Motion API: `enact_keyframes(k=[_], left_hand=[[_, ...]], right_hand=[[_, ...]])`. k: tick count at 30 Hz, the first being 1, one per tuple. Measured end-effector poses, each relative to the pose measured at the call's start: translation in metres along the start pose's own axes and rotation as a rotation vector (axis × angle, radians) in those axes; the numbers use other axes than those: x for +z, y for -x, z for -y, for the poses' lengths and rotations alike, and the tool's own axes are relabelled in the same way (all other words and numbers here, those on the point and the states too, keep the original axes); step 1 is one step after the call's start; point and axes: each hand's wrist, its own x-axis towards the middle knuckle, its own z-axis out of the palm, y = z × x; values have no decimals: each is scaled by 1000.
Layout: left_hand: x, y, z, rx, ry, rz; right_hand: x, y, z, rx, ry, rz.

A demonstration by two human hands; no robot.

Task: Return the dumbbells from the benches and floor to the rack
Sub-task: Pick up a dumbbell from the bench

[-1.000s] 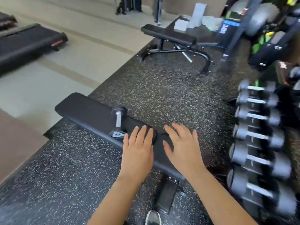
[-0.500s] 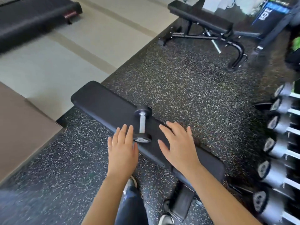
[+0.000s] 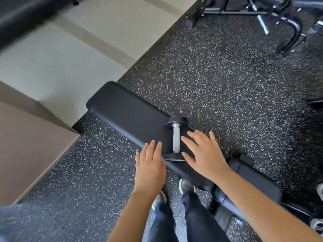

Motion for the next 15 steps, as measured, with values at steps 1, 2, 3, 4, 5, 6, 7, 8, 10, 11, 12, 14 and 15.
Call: enact_keyframes(k=[1,2,3,4,5,6,7,8,10,11,12,14,15], left_hand=[[6,-3,2,-8,-1,11],[13,-7,5,-19,1,17],[19,-9,7,-31,5,23],[25,-12,10,-47,9,26],[31,-15,12,-60,11,26],[38,-17,14,-67,8,28],[44,-19,15,-72,4,36],[51,-21,16,-82,11,36],[65,-27,15,-109,37,12],[73,-30,15,-125,49,8],[81,-32,14,-142,59,13],[99,-36,13,-170,82,5],[107,-39,13,-179,90,-2]], right_hand=[[9,-4,-4,-35,14,19],[19,-8,-8,-76,28,41],[28,-11,-13,-113,41,70],[38,-13,-18,-144,53,99],[48,-15,-23,-170,65,120],[58,-16,-27,-190,70,132],[68,-17,-30,-208,67,141],[78,-17,-34,-228,61,155],[97,-19,-43,-267,61,171],[105,-21,-48,-282,66,175],[114,-22,-52,-293,69,180],[130,-25,-62,-308,57,177],[138,-28,-67,-319,52,175]])
